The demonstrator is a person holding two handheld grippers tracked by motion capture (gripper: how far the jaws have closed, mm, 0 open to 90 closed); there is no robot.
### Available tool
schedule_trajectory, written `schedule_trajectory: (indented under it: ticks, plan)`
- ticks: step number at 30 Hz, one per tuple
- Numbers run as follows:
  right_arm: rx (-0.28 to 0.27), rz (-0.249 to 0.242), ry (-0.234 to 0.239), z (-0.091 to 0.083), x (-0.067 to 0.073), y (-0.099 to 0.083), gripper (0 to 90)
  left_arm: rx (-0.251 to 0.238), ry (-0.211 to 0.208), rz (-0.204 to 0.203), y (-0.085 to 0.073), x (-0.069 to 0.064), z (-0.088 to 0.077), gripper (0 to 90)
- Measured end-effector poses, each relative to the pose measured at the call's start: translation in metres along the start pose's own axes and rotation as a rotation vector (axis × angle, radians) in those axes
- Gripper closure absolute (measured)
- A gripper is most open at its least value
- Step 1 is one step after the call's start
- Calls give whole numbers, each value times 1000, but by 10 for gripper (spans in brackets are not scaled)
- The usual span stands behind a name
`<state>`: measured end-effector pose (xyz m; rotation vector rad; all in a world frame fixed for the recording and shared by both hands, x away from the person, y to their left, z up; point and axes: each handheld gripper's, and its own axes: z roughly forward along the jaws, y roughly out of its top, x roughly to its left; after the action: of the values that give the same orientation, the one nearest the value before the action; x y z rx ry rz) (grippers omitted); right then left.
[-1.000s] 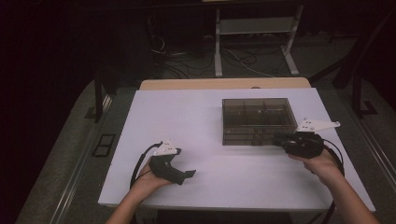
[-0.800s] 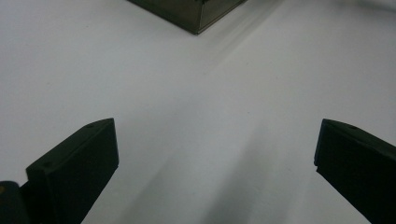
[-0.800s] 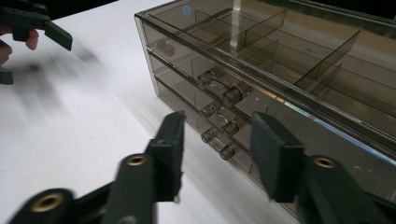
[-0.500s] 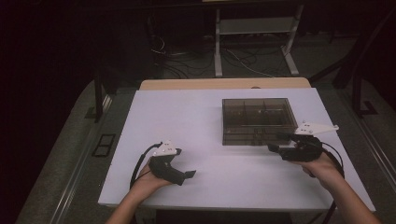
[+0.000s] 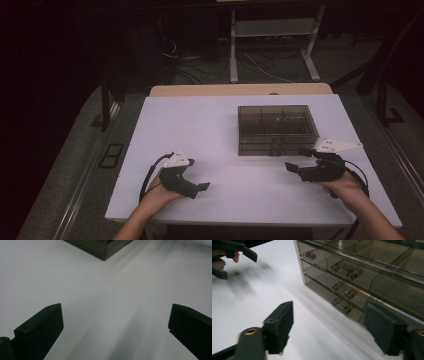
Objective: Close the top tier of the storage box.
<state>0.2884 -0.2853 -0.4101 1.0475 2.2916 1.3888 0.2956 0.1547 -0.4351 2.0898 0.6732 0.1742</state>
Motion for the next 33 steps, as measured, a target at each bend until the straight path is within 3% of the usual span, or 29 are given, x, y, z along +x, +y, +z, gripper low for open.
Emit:
schedule_trajectory:
  ticks: [10,12,33]
  plan:
    - [-4,-1,-5,1,8,-11,176,-1,-1,3,0,-1,-1,0]
    - [-5,5,-7,1,10,-13,116,-2,-1,2,0,-1,-1,0]
    - [8,13,-16,-3,13,-34,116,-1,1,14,0,-2,-2,0]
